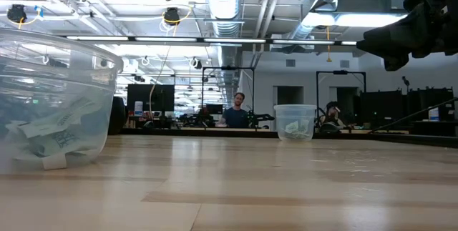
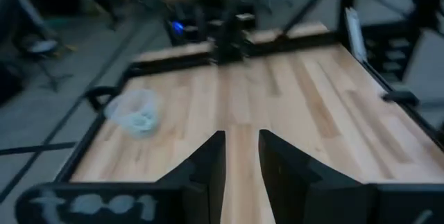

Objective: Pick and place Stevia / Truvia into bins
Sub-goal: Return to Home Position

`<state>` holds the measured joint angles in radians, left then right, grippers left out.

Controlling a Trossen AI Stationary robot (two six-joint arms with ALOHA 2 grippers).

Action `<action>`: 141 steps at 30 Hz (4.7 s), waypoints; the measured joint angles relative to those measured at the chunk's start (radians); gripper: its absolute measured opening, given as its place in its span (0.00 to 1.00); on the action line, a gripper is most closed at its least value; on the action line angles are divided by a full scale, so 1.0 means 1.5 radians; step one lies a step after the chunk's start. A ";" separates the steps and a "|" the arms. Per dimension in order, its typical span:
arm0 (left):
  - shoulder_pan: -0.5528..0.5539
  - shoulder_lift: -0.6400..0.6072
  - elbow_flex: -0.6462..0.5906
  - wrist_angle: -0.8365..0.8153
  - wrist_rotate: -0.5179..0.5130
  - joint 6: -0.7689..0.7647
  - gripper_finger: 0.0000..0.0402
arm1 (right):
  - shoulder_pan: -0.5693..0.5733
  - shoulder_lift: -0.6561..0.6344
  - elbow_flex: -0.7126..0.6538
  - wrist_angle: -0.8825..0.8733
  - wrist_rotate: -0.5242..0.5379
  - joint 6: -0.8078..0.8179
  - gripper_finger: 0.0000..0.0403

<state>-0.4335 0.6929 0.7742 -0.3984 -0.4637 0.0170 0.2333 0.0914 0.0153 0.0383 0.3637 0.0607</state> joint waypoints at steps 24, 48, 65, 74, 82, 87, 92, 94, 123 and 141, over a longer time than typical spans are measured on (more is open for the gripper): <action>0.069 -0.461 -0.446 0.206 0.113 0.011 0.19 | 0.000 0.000 0.000 0.002 -0.001 0.000 0.40; 0.167 -0.459 -0.509 0.303 0.205 -0.015 0.19 | 0.000 0.000 0.000 0.002 -0.002 0.000 0.40; 0.167 -0.459 -0.510 0.303 0.201 -0.005 0.19 | 0.000 0.000 0.000 0.002 -0.002 0.000 0.40; 0.167 -0.459 -0.510 0.303 0.201 -0.005 0.19 | 0.000 0.000 0.000 0.002 -0.002 0.000 0.40; 0.167 -0.459 -0.511 0.303 0.201 -0.006 0.19 | 0.000 0.000 0.000 0.002 -0.002 0.000 0.40; 0.167 -0.459 -0.511 0.303 0.200 0.000 0.19 | 0.000 0.000 0.000 0.002 -0.002 0.000 0.40; 0.167 -0.459 -0.511 0.303 0.200 -0.006 0.19 | 0.000 0.000 0.000 0.002 -0.002 0.000 0.40; 0.167 -0.459 -0.511 0.303 0.200 -0.002 0.19 | 0.000 0.000 0.000 0.002 -0.002 0.000 0.40; 0.167 -0.459 -0.511 0.303 0.200 0.004 0.19 | 0.000 0.000 0.000 0.002 -0.002 0.000 0.40; 0.167 -0.459 -0.511 0.303 0.200 0.002 0.19 | 0.000 0.000 0.000 0.002 -0.002 0.000 0.40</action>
<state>-0.1833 0.0044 0.0082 0.0555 -0.1635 0.0193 0.2331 0.0914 0.0152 0.0410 0.3611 0.0607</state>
